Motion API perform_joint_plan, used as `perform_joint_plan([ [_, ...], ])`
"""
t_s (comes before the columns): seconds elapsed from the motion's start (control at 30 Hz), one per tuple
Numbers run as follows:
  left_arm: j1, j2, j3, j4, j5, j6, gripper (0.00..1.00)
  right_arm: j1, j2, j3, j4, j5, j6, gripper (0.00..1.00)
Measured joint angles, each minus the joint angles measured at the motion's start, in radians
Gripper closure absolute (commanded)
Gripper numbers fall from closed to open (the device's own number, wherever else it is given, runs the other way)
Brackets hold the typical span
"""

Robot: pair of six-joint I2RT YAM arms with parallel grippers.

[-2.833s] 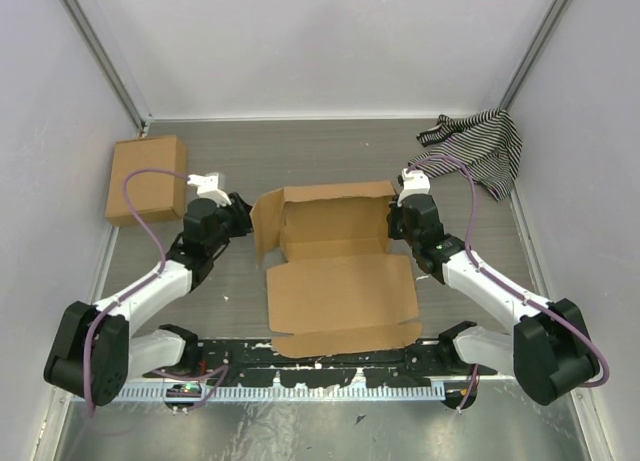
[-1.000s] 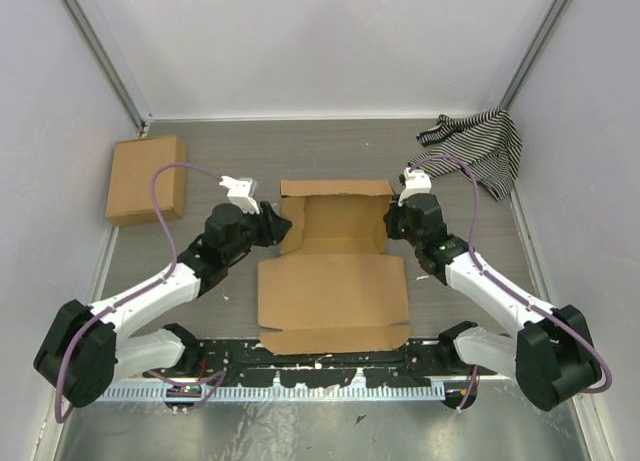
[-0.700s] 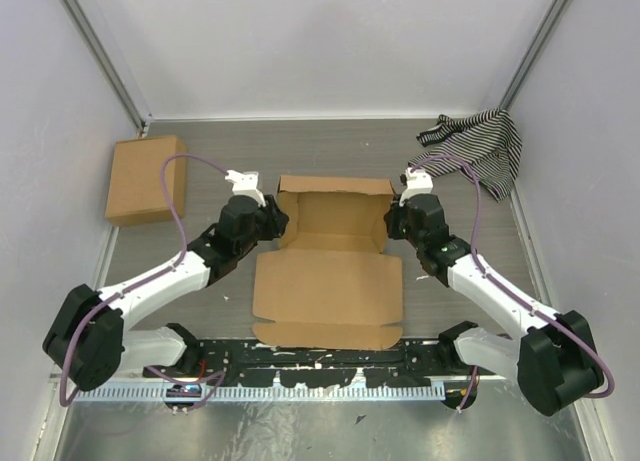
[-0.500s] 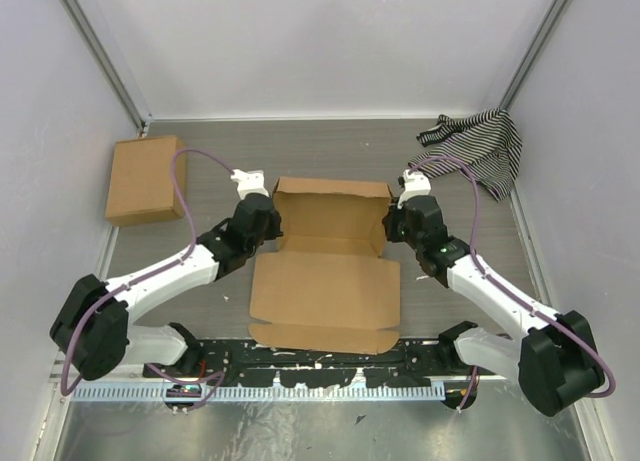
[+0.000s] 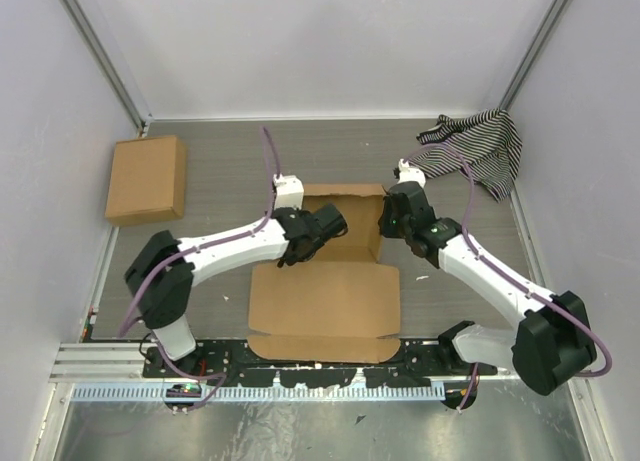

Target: Fold the paper box

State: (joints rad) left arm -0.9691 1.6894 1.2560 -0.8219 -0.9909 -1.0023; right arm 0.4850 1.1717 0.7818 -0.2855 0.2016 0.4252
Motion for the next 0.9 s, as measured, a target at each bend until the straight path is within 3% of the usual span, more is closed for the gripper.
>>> perform_joint_plan([
  [0.17, -0.036, 0.117, 0.091, -0.252, -0.081, -0.212, 1.0, 0.015, 0.06, 0.047, -0.061, -0.003, 0.045, 0.99],
  [0.27, -0.042, 0.128, 0.1, -0.308, -0.088, -0.263, 0.9, 0.022, 0.081, 0.057, -0.072, -0.011, 0.061, 0.99],
  [0.57, -0.035, -0.074, -0.019, -0.115, 0.017, -0.032, 0.53, 0.015, 0.136, 0.094, -0.12, -0.006, 0.085, 0.99],
  [0.9, -0.027, -0.19, -0.025, -0.062, 0.125, 0.064, 0.51, -0.003, 0.172, 0.131, -0.153, 0.013, 0.132, 0.98],
])
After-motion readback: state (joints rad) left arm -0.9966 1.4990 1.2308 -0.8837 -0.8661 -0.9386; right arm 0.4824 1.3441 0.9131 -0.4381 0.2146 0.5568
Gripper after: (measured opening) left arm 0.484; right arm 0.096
